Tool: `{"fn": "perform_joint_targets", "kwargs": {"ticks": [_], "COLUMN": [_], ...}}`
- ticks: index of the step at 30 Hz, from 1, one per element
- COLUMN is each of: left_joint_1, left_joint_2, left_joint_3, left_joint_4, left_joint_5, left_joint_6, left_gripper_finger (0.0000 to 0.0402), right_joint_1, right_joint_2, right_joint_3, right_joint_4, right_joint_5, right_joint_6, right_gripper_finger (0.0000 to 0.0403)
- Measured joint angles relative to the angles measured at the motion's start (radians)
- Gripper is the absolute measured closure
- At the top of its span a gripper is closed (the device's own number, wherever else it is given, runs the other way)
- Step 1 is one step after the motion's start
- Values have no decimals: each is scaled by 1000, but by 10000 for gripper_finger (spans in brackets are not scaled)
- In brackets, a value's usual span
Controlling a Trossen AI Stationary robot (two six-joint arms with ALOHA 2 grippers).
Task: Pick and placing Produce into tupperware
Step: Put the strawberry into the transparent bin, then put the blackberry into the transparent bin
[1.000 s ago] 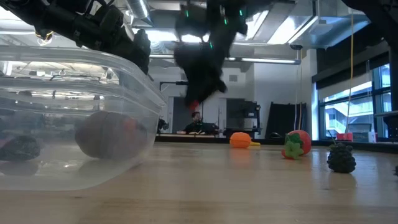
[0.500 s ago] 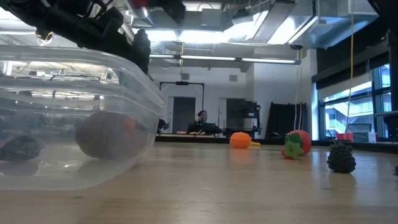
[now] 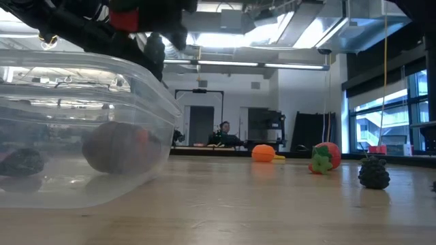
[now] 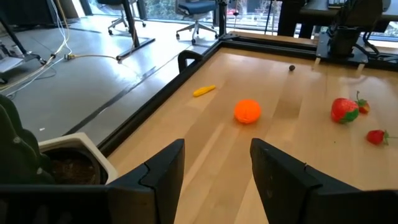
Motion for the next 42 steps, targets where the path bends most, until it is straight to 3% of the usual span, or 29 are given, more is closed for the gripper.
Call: {"fn": "perform_joint_targets", "kwargs": {"ticks": [5,19,31,42], "left_joint_1": [0,0,0,0], "left_joint_2": [0,0,0,0], "left_joint_3": [0,0,0,0], "left_joint_4": [-2,-2,-2,-2], "left_joint_5": [0,-1,-1,-2], "left_joint_6": [0,-2,-2,-1], "left_gripper_finger": [225,225,225,225], "right_joint_1": [12,100,125,123], "right_joint_2": [53,206,220,220], "right_joint_3": [0,-2,-1,-1], "right_joint_4": [2,-24,-20,-20], "right_joint_5": [-82,-23,3,-1], "right_joint_6": [0,-21,-21,-36], "right_gripper_finger": [277,277,275,197]}}
